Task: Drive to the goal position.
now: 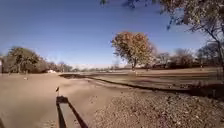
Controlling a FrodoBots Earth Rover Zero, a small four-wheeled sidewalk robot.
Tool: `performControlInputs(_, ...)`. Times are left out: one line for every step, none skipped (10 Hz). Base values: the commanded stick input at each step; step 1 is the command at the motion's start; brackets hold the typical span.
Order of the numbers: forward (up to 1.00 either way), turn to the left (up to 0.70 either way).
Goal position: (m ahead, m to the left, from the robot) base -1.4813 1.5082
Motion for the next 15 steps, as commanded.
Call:
performControlInputs(0.5, 0.0)
performControlInputs(0.5, 0.0)
performControlInputs(0.5, 0.0)
performControlInputs(0.5, 0.0)
performControlInputs(0.5, 0.0)
performControlInputs(0.5, 0.0)
performControlInputs(0.5, 0.0)
performControlInputs(0.5, 0.0)
performControlInputs(0.5, 0.0)
performControlInputs(0.5, 0.0)
performControlInputs(0.5, 0.0)
performControlInputs(0.5, 0.0)
performControlInputs(0.5, 0.0)
performControlInputs(0.5, 0.0)
performControlInputs(0.5, 0.0)
